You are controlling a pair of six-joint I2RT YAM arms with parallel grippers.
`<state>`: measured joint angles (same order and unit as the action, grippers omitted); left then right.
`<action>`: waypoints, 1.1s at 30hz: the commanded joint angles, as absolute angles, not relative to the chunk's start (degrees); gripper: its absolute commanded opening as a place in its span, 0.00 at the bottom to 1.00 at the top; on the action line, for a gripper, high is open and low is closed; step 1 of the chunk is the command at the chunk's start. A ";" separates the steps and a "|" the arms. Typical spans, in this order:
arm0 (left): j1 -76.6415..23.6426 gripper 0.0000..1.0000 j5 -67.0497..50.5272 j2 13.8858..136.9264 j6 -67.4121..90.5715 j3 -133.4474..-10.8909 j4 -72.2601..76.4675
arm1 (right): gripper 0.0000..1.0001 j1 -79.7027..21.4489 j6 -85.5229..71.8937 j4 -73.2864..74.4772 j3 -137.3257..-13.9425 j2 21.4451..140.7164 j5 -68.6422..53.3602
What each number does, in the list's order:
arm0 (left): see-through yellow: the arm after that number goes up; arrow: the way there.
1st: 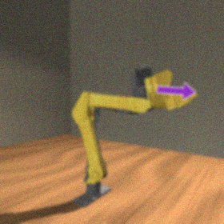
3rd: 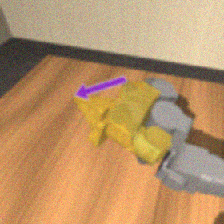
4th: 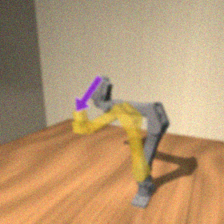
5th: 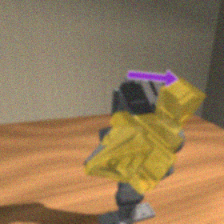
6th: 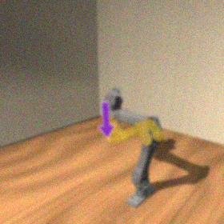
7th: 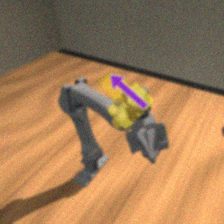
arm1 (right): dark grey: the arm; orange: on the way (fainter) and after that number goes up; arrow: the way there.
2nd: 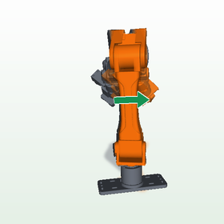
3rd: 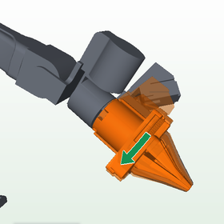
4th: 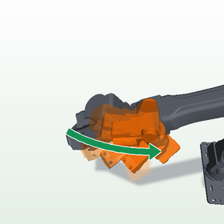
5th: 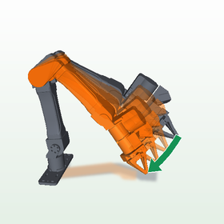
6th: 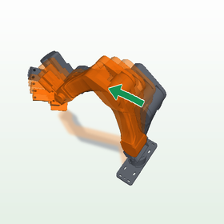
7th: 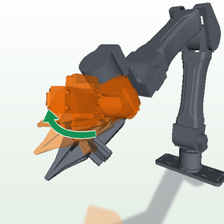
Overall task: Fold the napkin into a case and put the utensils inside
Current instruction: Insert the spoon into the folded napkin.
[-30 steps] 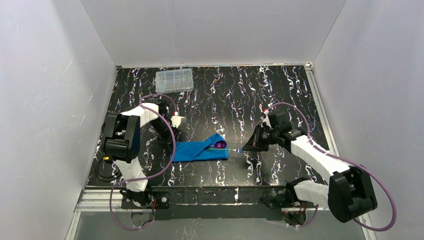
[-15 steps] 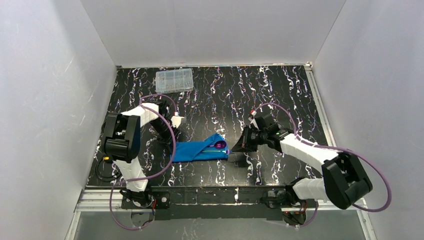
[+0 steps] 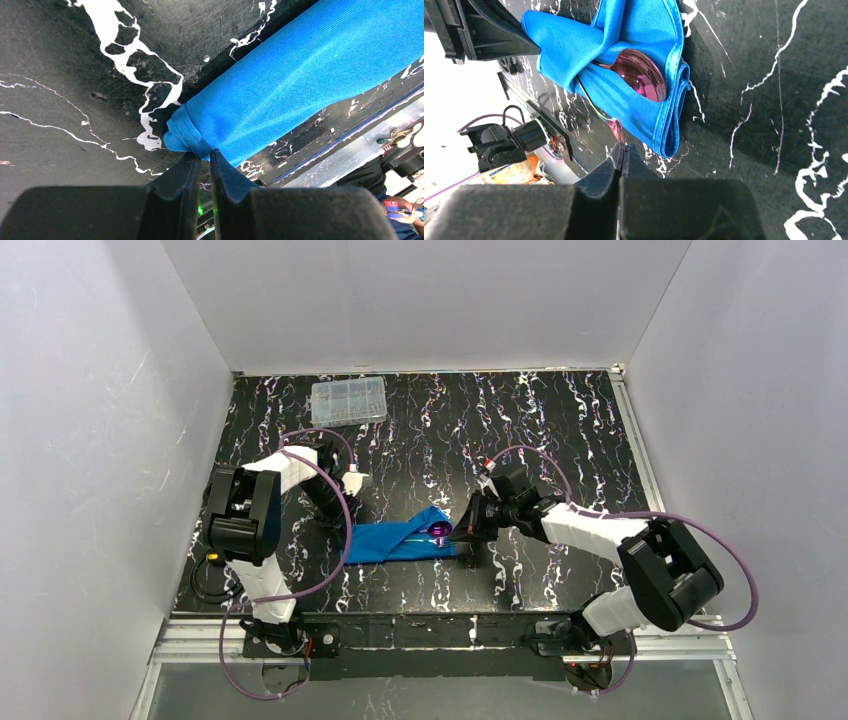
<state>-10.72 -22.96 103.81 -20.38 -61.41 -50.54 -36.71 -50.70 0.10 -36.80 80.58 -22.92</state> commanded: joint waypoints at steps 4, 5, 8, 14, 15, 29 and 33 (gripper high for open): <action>-10.79 0.10 -24.52 104.13 -21.23 -62.14 -51.94 | 0.01 -38.45 -52.38 -7.75 -38.87 84.45 -20.26; -10.81 0.10 -24.62 104.13 -21.22 -62.14 -51.98 | 0.01 -38.70 -52.60 -8.54 -38.85 84.79 -20.08; -10.79 0.10 -24.76 104.23 -21.42 -62.21 -52.03 | 0.01 -39.40 -53.13 -9.95 -38.94 85.83 -19.51; -10.80 0.08 -25.10 104.41 -21.47 -62.19 -52.10 | 0.01 -40.11 -53.13 -10.10 -38.94 87.80 -18.87; -10.79 0.08 -25.13 104.37 -21.50 -62.19 -52.12 | 0.01 -40.13 -52.98 -10.11 -38.97 88.13 -18.67; -10.23 0.39 -24.00 100.97 -22.28 -63.51 -55.45 | 0.83 -39.78 -43.08 6.70 -43.70 83.53 -11.31; -8.48 0.58 -22.31 99.19 -22.23 -67.23 -59.48 | 0.99 -37.64 -38.42 14.61 -46.74 81.13 -10.92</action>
<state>-10.26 -23.64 103.28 -21.67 -62.98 -54.52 -39.55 -44.47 4.64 -42.37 84.62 -13.61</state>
